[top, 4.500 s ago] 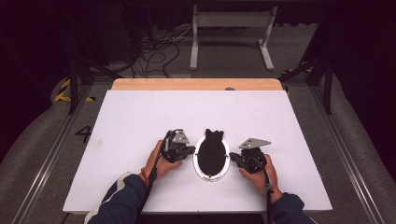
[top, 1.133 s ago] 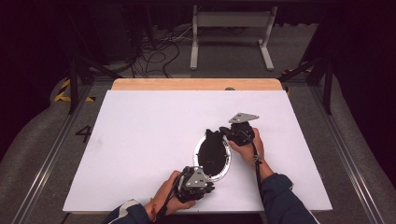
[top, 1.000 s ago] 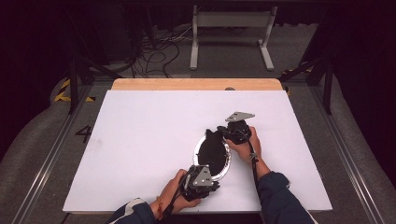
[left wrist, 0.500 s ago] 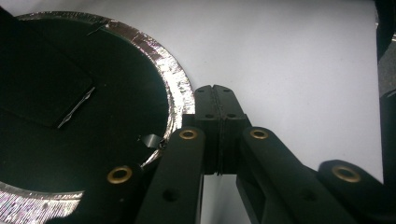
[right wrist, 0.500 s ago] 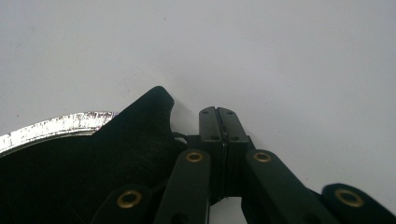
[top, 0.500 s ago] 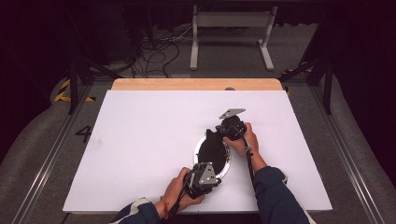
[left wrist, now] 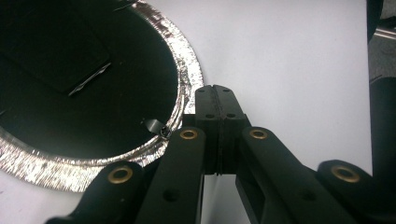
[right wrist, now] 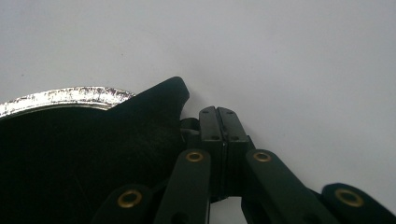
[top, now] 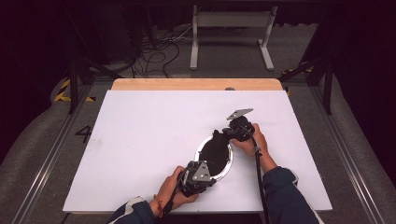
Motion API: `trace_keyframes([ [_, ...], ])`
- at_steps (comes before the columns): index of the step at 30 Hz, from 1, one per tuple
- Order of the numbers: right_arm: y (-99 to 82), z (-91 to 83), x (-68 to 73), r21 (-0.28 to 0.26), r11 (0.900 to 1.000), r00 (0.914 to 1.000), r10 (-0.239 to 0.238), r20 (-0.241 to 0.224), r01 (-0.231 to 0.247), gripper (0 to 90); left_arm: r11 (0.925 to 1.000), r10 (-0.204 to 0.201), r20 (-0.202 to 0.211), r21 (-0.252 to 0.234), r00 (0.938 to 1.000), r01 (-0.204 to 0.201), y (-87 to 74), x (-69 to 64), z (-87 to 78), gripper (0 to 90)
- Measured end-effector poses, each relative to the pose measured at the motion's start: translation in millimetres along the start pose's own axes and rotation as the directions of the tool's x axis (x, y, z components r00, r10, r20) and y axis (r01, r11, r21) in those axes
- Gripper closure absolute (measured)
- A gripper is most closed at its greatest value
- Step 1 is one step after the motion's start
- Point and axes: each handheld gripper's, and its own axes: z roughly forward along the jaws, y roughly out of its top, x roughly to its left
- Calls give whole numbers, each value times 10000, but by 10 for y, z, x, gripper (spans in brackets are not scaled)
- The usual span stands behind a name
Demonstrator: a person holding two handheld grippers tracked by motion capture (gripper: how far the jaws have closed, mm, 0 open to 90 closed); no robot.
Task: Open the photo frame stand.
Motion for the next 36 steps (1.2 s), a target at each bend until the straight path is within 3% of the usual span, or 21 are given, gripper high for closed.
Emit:
trace_keyframes([
  [5,-129,-102,-37,-94,9999,9999,102,124,-100,900,10000,-3,9,83,10000,3,-39,61,-49,900],
  [9,-227,-152,-54,-224,9997,9996,-18,299,24,900,9989,-465,258,40,9986,464,-88,156,-88,900],
  [13,-276,-177,-64,-378,9993,9995,91,309,-80,900,9980,-634,198,53,9978,633,-103,164,-105,900],
  [16,-307,-168,-65,-556,9984,9978,153,644,-117,880,9983,-568,730,-52,9957,573,-107,152,-100,893],
  [19,-328,-164,-76,-700,9974,9980,188,609,-145,887,9992,-367,781,-115,9963,377,-65,86,-46,876],
  [22,-331,-159,-76,-730,9971,9982,258,539,-218,898,9992,-270,751,-272,9968,291,-20,39,16,872],
  [25,-328,-153,-61,-682,9975,9979,214,604,-172,900,9992,-351,28,-168,9994,351,47,13,65,885],
  [27,-336,-157,-67,-681,9974,9980,287,570,-248,900,9990,-417,55,-153,9991,418,55,11,72,900],
  [31,-351,-171,-72,-690,9971,9981,342,504,-306,900,9994,-338,-448,-98,9984,333,59,-9,72,900],
  [36,-387,-202,-72,-652,9970,9985,436,340,-413,900,9973,-725,-319,-147,9969,721,13,110,33,900],
])
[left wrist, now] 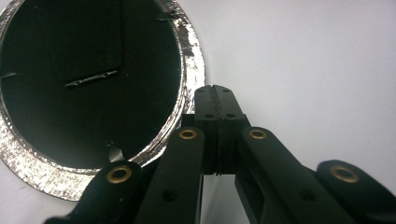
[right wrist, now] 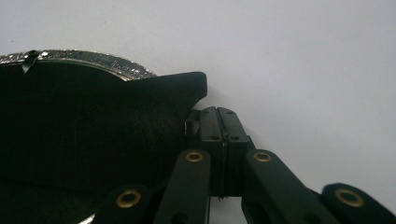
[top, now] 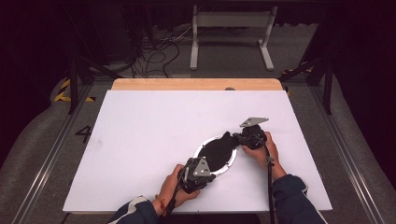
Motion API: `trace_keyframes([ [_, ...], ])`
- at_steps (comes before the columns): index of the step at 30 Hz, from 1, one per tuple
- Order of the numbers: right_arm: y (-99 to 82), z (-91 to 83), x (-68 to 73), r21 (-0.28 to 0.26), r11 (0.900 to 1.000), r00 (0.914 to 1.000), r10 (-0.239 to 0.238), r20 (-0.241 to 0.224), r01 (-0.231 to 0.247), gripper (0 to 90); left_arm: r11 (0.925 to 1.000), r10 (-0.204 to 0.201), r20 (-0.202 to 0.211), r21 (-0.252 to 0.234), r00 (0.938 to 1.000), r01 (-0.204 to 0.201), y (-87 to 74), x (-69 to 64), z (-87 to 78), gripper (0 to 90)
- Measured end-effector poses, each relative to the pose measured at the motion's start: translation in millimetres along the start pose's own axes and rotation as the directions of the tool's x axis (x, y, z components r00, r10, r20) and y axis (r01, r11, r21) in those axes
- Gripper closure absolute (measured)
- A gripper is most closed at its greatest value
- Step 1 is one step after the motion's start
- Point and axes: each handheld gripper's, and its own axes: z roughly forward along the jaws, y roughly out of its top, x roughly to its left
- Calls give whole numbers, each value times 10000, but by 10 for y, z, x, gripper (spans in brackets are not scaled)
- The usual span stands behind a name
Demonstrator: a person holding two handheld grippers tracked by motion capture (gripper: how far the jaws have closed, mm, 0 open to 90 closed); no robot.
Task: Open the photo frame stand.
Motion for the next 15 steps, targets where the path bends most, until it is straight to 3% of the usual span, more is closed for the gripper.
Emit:
trace_keyframes([
  [6,-41,-51,11,107,9999,9999,103,-81,-102,900,9997,-175,-124,162,9998,177,-38,142,-66,900],
  [7,-58,-63,2,131,9997,9994,195,-269,-191,900,9996,-223,-425,178,9988,231,-64,228,-97,900],
  [8,-70,-68,7,111,9996,9991,278,-322,-275,900,9995,-249,-353,175,9991,255,-79,278,-110,900],
  [10,-97,-85,16,34,9997,9995,235,-230,-234,900,9999,-157,-220,37,9996,158,-110,366,-124,900],
  [15,-114,-123,67,180,9997,9999,158,-10,-157,900,9998,-108,-521,144,9986,116,-122,452,-153,900],
])
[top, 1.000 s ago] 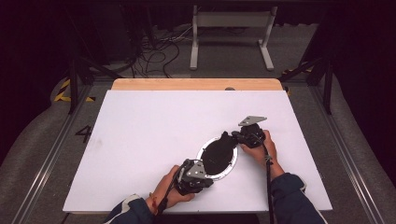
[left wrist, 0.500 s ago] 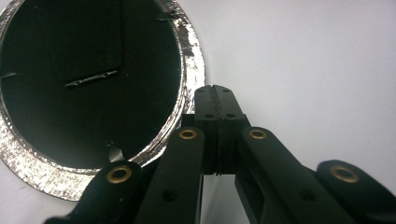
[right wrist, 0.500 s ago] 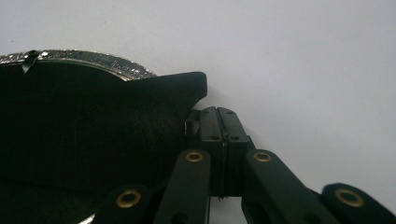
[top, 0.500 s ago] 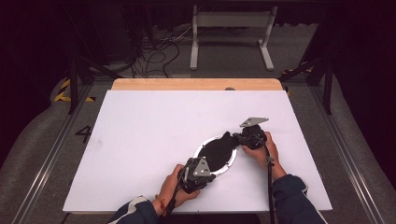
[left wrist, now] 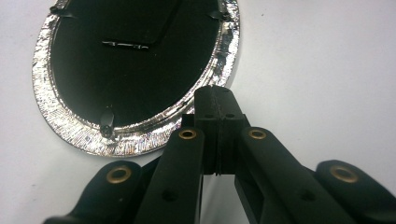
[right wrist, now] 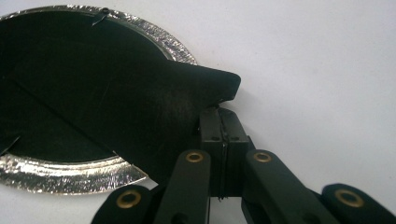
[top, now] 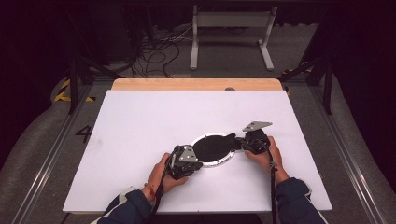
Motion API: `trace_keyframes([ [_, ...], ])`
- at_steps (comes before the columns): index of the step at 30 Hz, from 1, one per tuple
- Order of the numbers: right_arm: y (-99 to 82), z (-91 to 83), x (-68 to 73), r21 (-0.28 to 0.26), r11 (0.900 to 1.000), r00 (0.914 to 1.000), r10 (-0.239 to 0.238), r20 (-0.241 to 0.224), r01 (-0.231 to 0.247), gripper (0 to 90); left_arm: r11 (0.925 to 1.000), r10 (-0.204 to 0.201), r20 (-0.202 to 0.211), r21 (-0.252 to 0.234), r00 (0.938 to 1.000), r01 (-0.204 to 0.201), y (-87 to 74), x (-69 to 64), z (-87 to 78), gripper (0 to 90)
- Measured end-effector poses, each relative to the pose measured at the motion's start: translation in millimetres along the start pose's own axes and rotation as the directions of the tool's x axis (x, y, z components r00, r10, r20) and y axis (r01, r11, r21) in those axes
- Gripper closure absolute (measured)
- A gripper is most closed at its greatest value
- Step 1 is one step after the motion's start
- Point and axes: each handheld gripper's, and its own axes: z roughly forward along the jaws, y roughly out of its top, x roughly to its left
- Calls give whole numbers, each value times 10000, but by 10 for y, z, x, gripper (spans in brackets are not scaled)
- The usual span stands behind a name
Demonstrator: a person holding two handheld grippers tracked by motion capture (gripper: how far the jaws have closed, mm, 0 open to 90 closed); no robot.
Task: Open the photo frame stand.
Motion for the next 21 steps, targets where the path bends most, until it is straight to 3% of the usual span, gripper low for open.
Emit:
trace_keyframes([
  [6,-52,-45,49,-12,9997,9996,-263,-84,263,900,9999,-103,-318,77,9994,105,-7,119,-15,900],
  [11,-89,-80,99,-16,9989,9989,-467,-51,467,900,9997,-231,-344,112,9991,235,-11,209,-23,900],
  [17,-122,-113,170,-26,9970,9970,-772,-65,772,900,9983,-578,-542,3,9969,579,-41,329,-37,900],
  [21,-161,-147,252,-50,9925,9925,-1220,29,1220,900,9972,-748,-750,-152,9944,738,-68,388,-42,900],
])
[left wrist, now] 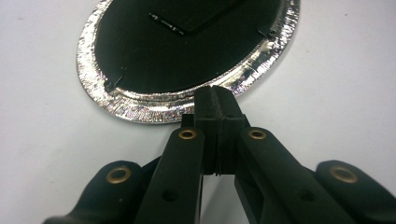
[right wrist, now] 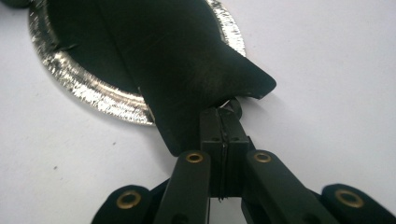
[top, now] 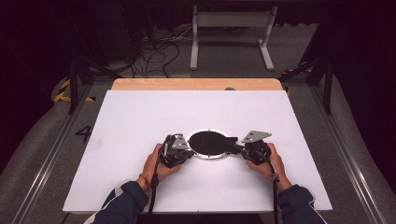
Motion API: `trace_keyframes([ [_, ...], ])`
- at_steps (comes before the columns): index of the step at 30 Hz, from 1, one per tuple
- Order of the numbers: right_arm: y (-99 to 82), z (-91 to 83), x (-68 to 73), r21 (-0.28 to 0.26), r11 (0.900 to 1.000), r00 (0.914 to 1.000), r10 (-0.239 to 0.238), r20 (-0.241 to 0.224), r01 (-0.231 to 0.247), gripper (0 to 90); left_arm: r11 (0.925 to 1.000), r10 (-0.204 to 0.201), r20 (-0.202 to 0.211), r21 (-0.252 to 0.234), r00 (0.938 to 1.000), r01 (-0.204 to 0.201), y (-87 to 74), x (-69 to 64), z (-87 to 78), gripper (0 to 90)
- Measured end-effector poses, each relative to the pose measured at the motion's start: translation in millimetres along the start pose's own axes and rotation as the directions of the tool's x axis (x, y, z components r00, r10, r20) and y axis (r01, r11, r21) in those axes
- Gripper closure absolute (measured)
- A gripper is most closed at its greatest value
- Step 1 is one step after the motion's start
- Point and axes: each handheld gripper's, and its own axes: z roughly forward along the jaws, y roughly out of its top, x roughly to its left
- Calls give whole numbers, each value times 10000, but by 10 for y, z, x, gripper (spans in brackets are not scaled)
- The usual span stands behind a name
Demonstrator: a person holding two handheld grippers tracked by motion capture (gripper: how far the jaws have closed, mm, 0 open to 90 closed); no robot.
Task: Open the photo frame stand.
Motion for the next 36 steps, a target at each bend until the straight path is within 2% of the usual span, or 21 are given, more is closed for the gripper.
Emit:
trace_keyframes([
  [5,-30,-43,73,3,9997,9994,-256,-242,256,900,9999,151,-286,-68,9995,-153,-15,36,-3,900],
  [8,-44,-66,101,15,9992,9982,-403,-454,405,900,9999,47,-341,-97,9994,-50,-26,48,-7,900],
  [14,-54,-92,147,83,9994,9959,-329,-838,337,900,9999,94,-553,-122,9984,-101,-29,73,-5,899],
  [17,-65,-106,182,63,9991,9933,-409,-1083,418,900,9994,-308,-538,-162,9981,300,-39,105,-9,898],
  [19,-68,-113,208,33,9988,9893,-484,-1375,493,900,9988,-421,-477,-262,9980,409,-56,139,-12,898],
  [20,-69,-114,223,20,9985,9878,-544,-1462,553,900,9977,-628,-422,-286,9971,616,-65,149,-17,898],
  [24,-44,-116,307,90,9952,9784,-940,-1840,973,900,9980,-595,-604,-258,9964,580,-70,162,-27,896],
  [31,-44,-110,313,47,9952,9737,-950,-2072,981,900,9977,-639,-558,-262,9964,625,-78,164,-37,865],
  [34,-32,-122,315,30,9915,9701,-1266,-2072,1301,889,9982,-586,-336,-157,9977,581,-86,158,-63,839],
  [36,-19,-163,287,-167,9915,9744,-1295,-1839,1287,900,9976,-672,-51,-157,9977,671,-94,149,-76,823],
])
